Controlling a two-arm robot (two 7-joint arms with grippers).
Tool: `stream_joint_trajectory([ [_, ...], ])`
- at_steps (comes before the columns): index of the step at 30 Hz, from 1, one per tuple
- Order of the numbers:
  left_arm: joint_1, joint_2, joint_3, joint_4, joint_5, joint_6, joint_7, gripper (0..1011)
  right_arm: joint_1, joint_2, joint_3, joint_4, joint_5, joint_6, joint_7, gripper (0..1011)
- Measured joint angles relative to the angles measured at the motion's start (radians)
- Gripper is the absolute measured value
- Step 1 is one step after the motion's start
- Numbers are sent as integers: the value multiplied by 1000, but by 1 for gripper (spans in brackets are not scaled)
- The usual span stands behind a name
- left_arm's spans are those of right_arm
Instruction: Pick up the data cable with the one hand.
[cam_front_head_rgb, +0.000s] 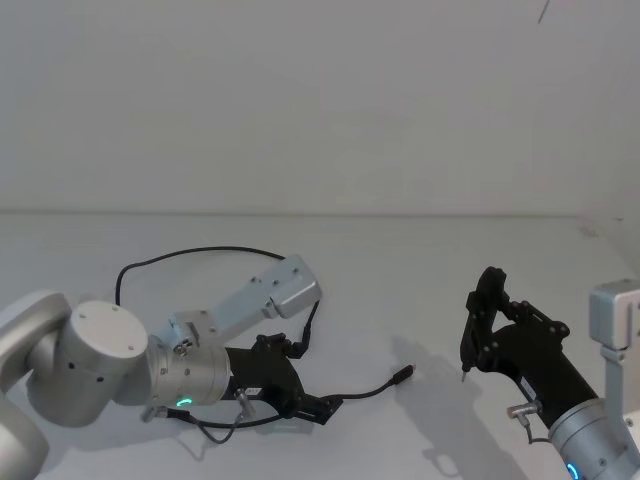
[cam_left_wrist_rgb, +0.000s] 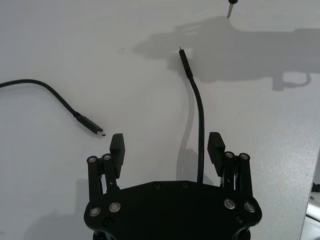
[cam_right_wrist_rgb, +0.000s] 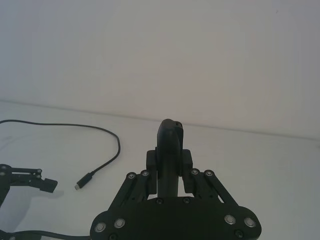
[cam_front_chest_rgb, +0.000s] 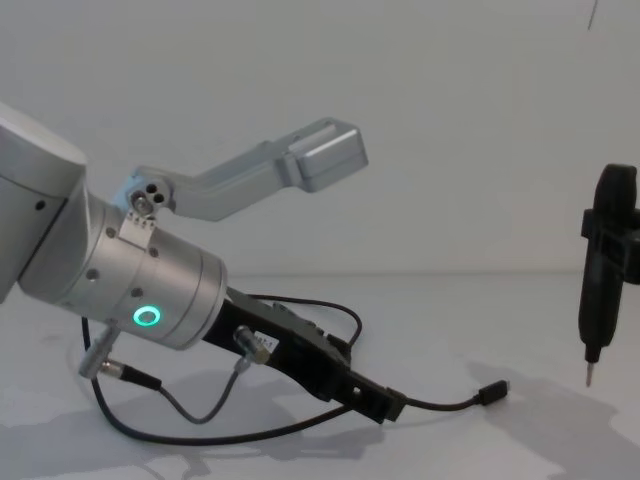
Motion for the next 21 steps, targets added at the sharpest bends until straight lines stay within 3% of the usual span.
stream_joint_trajectory([
  [12, -16, -23, 7, 24, -1, 55, -9, 989, 0, 0, 0, 0, 0, 0, 0, 279],
  [21, -21, -30, 9, 32, -2, 74, -12, 802, 0, 0, 0, 0, 0, 0, 0, 279],
])
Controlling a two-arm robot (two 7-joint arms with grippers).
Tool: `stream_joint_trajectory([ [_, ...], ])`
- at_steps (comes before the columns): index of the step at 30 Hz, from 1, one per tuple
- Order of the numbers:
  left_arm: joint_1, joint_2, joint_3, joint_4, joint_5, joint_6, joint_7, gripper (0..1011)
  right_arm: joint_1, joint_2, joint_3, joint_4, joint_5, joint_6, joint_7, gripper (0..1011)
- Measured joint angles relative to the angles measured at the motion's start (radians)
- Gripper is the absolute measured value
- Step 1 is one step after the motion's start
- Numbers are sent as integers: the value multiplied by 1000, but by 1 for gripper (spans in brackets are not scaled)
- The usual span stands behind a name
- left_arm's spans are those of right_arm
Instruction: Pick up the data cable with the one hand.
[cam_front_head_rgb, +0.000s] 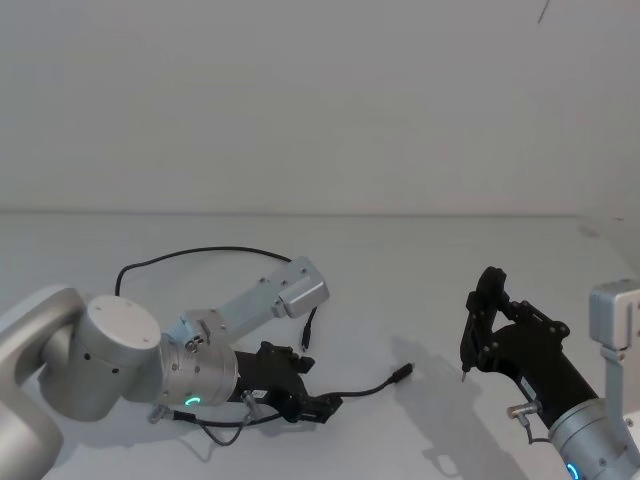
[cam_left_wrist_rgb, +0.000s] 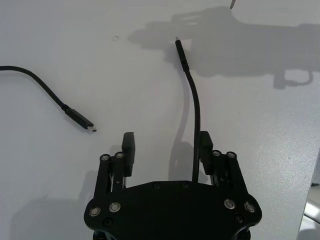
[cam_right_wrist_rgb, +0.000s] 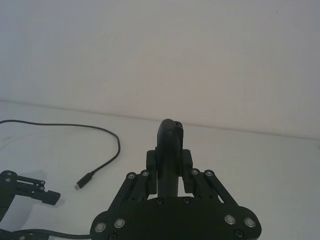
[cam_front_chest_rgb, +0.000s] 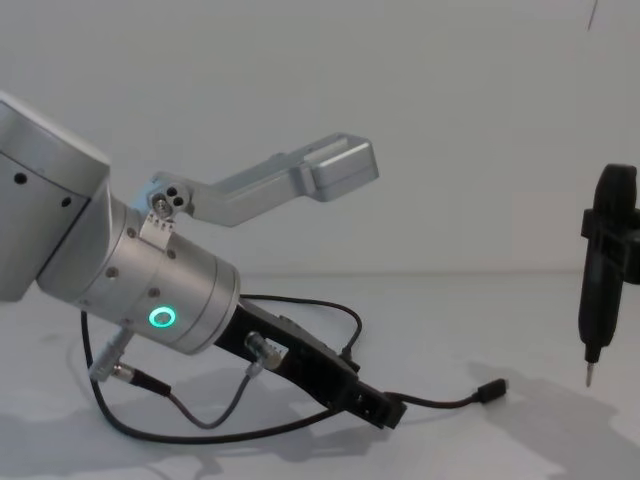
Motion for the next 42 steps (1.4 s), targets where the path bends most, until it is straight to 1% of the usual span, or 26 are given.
stream_joint_trajectory([
  [1, 0, 0, 0, 0, 0, 1, 0, 750, 0, 0, 0, 0, 0, 0, 0, 279],
  [2, -1, -1, 0, 1, 0, 2, 0, 739, 0, 0, 0, 0, 0, 0, 0, 279],
  [7, -2, -3, 1, 3, -1, 6, -1, 553, 0, 0, 0, 0, 0, 0, 0, 279],
  [8, -2, -3, 1, 3, -1, 7, -1, 542, 0, 0, 0, 0, 0, 0, 0, 279],
  [9, -2, -3, 1, 4, -1, 8, -1, 488, 0, 0, 0, 0, 0, 0, 0, 279],
  [14, -3, -5, 2, 5, -1, 11, -2, 346, 0, 0, 0, 0, 0, 0, 0, 279],
  [16, -3, -5, 2, 5, -2, 11, -2, 265, 0, 0, 0, 0, 0, 0, 0, 279],
  [18, -4, -5, 2, 6, -2, 12, -2, 228, 0, 0, 0, 0, 0, 0, 0, 279],
  [20, -4, -5, 2, 6, -2, 12, -2, 153, 0, 0, 0, 0, 0, 0, 0, 279],
  [22, -4, -5, 2, 6, -2, 13, -2, 118, 0, 0, 0, 0, 0, 0, 0, 279],
  [24, -4, -5, 2, 6, -2, 13, -2, 50, 0, 0, 0, 0, 0, 0, 0, 279],
  [29, -5, -4, 5, 6, -1, 4, -5, 43, 1, 0, 3, -2, 0, -1, 1, 279],
  [31, -5, -1, 7, 4, 2, -10, -10, 43, 2, 0, 6, -6, 0, -2, 4, 279],
  [36, -8, 16, 13, -4, 14, -61, -29, 43, 9, 5, 18, -27, 6, 1, 16, 279],
  [39, -10, 32, 15, -13, 20, -93, -43, 43, 15, 7, 26, -39, 15, 7, 24, 279],
  [41, -10, 41, 15, -18, 24, -111, -52, 42, 25, 8, 36, -57, 31, 18, 36, 279],
  [42, -10, 52, 16, -24, 26, -127, -59, 43, 25, 8, 36, -57, 31, 18, 36, 279],
])
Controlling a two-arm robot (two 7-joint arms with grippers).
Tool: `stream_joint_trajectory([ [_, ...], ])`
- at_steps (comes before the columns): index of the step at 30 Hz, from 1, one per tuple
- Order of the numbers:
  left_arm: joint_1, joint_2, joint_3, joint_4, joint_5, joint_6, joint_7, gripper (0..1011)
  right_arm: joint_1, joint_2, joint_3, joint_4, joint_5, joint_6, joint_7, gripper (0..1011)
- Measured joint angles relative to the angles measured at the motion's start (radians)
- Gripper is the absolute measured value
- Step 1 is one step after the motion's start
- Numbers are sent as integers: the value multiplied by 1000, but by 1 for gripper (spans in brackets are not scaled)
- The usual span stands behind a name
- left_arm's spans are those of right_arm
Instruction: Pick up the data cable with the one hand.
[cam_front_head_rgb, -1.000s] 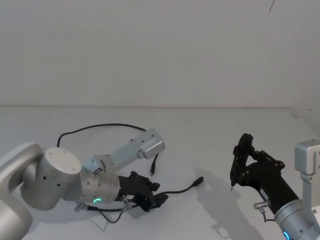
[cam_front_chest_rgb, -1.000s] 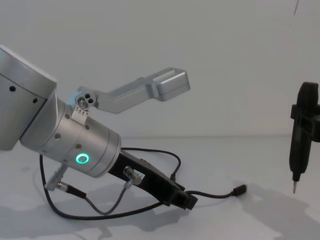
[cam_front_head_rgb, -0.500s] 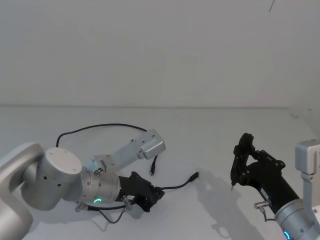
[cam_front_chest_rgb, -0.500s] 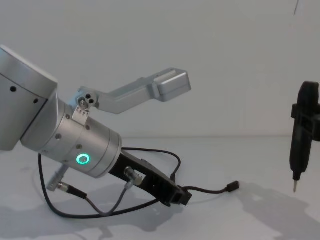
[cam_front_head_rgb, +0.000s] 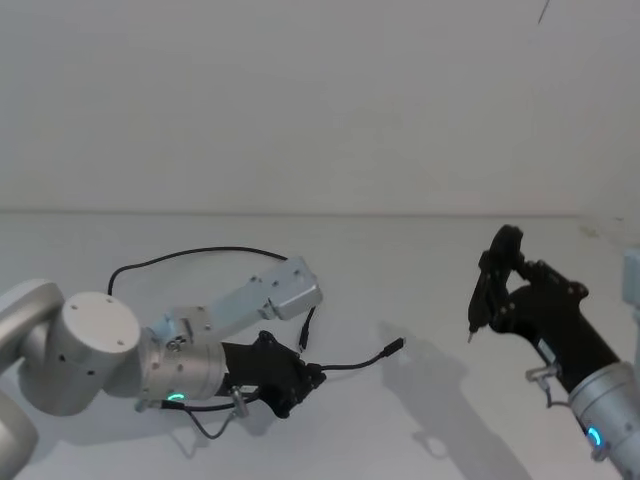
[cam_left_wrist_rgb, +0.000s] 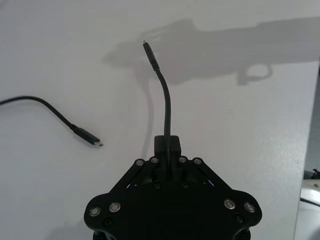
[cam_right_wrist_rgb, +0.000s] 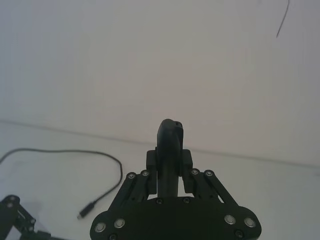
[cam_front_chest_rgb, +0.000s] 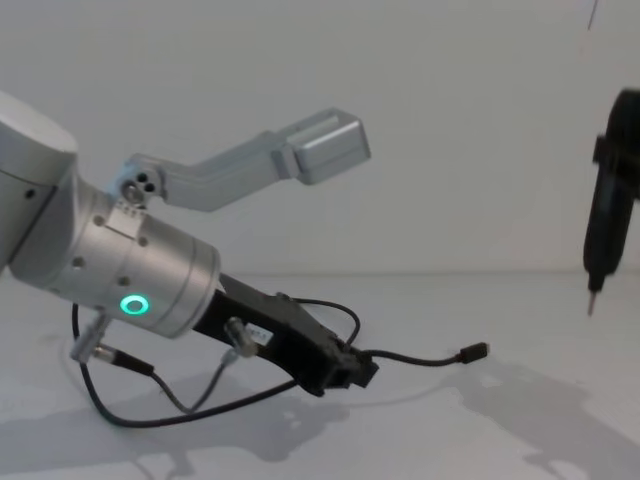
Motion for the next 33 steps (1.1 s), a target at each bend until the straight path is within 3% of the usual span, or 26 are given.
stream_joint_trajectory([
  [13, 3, 57, -7, -29, 7, -100, -38, 43, 47, -14, 34, -25, 83, 57, 47, 279],
  [33, 7, 79, -16, -40, 10, -146, -46, 42, 120, -35, 20, 61, 149, 98, 81, 279],
])
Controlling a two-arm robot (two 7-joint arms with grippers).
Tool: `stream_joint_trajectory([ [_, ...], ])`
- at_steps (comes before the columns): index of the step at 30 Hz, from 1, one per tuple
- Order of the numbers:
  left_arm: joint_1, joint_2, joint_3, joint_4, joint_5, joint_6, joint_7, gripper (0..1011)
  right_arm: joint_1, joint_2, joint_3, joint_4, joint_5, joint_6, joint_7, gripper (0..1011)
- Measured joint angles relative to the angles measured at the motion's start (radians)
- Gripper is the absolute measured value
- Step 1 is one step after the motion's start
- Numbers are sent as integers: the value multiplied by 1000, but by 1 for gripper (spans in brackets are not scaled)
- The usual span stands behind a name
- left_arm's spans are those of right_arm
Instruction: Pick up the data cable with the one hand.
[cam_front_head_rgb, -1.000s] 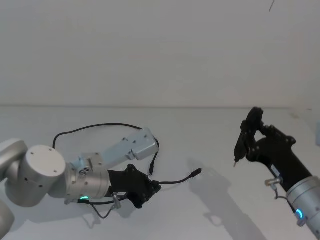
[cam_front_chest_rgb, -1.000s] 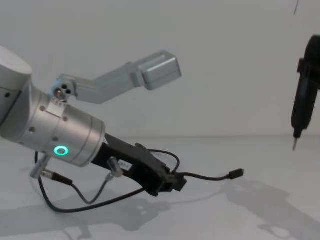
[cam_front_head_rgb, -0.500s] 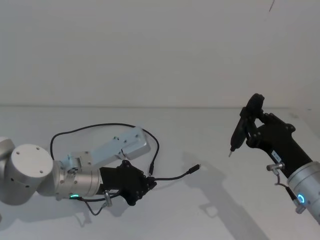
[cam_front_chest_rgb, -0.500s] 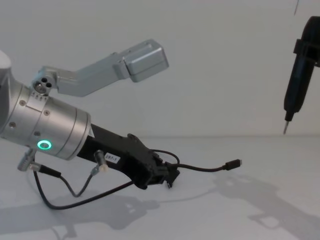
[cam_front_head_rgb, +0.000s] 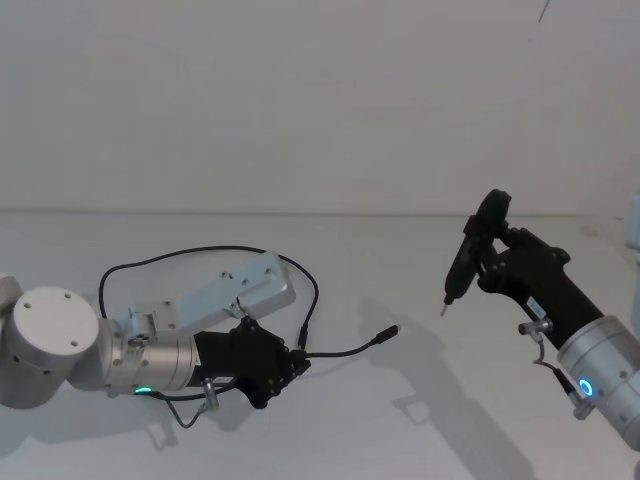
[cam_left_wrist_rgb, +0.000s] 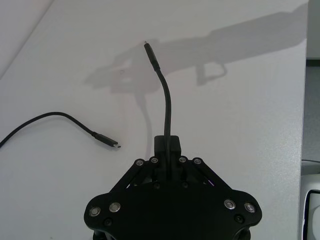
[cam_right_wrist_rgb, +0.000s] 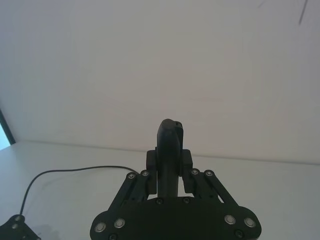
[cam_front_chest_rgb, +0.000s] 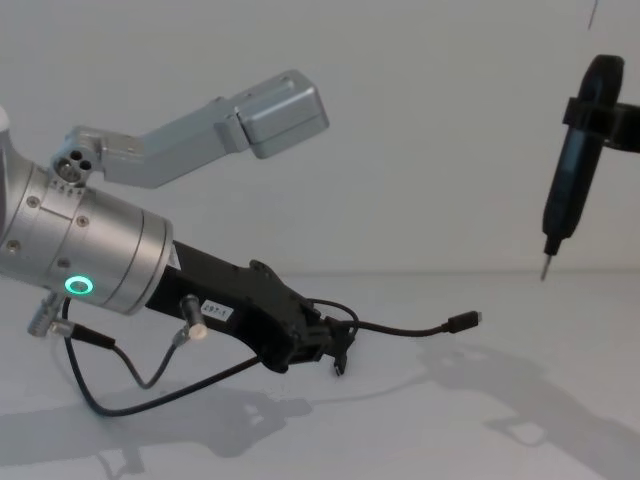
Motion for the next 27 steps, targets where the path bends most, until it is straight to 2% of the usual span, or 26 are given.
stream_joint_trajectory([
  [13, 1, 4, -2, -2, 1, -9, -2, 42, 48, -12, -36, 66, 40, -9, 55, 279],
  [27, 1, 5, -2, -3, 0, -11, -2, 42, 88, -19, -67, 128, 53, -38, 82, 279],
])
